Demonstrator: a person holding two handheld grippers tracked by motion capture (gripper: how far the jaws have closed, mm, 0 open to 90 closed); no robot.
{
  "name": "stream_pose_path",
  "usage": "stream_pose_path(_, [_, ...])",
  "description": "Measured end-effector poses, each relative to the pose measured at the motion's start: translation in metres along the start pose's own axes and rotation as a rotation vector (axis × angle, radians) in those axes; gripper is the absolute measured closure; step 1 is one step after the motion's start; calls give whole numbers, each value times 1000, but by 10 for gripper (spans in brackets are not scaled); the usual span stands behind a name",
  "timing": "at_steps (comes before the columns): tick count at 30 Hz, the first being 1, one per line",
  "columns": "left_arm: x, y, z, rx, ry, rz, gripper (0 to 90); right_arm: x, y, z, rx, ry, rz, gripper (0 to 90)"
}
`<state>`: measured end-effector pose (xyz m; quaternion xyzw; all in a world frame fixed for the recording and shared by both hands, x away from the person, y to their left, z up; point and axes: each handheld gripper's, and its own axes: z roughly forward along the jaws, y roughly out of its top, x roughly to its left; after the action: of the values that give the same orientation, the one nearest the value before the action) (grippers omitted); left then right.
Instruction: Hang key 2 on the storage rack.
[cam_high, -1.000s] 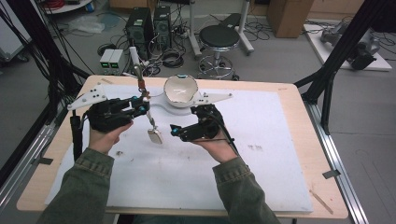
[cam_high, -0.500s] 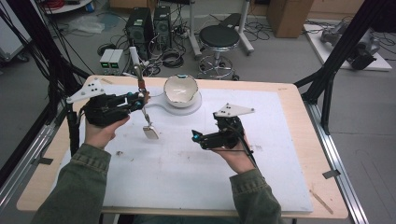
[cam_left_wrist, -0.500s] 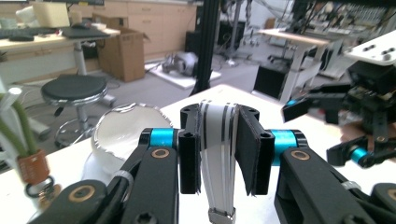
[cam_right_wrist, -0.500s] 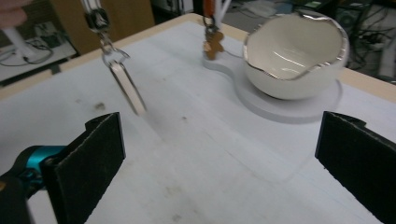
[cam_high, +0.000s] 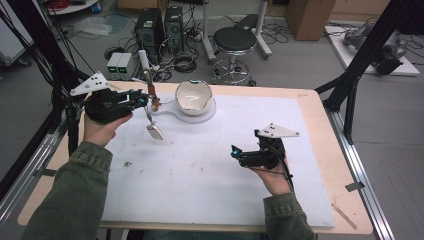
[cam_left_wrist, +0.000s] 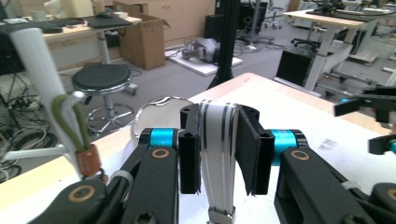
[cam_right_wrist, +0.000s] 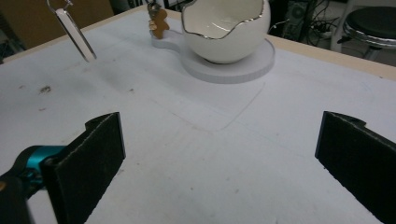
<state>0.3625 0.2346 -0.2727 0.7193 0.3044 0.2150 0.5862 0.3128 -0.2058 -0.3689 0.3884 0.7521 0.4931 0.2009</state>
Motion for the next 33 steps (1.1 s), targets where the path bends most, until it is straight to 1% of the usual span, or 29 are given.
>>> stream_pose_path(3, [3,2,0,-7,18,4,714,-7,-6,-5,-17,9,23,5])
stream_pose_path(4, [5,3,0,-5,24,5,714,-9,-7,-7,-12,7,26,5])
stream_pose_path(8, [12,8,-2,2,49,5,714,-14,-15,-16,-34,-24,11,5])
stream_pose_path(10, [16,10,-2,-1,58,1,714,-14,-19,-19,-32,-35,14,5])
stream_pose_path(12, [20,13,-2,3,62,-4,714,-17,-25,-24,-30,-57,10,5])
stream_pose_path(14, [23,15,-2,6,68,1,713,-21,-30,-27,-31,-75,19,4])
stream_pose_path(15, [24,16,-2,9,69,3,714,-23,-33,-29,-29,-81,33,5])
stream_pose_path(17, [28,18,-2,11,77,1,714,-26,-38,-31,-25,-90,39,4])
stream_pose_path(19, [33,18,-2,14,83,-3,713,-28,-41,-34,-32,-84,52,4])
stream_pose_path(22, [41,18,-3,4,76,-27,712,-30,-46,-37,-41,-78,76,4])
stream_pose_path(23, [44,17,-4,0,79,-32,712,-31,-47,-37,-45,-75,74,4])
stream_pose_path(25, [47,16,-4,-4,90,-37,712,-30,-47,-38,-50,-74,79,4])
stream_pose_path(28, [52,15,-3,-3,109,-40,713,-29,-48,-39,-55,-76,69,4])
stream_pose_path(31, [59,14,-1,6,123,-47,712,-29,-52,-38,-39,-98,54,4])
stream_pose_path(33, [64,16,1,19,137,-45,712,-30,-55,-37,-33,-106,63,4])
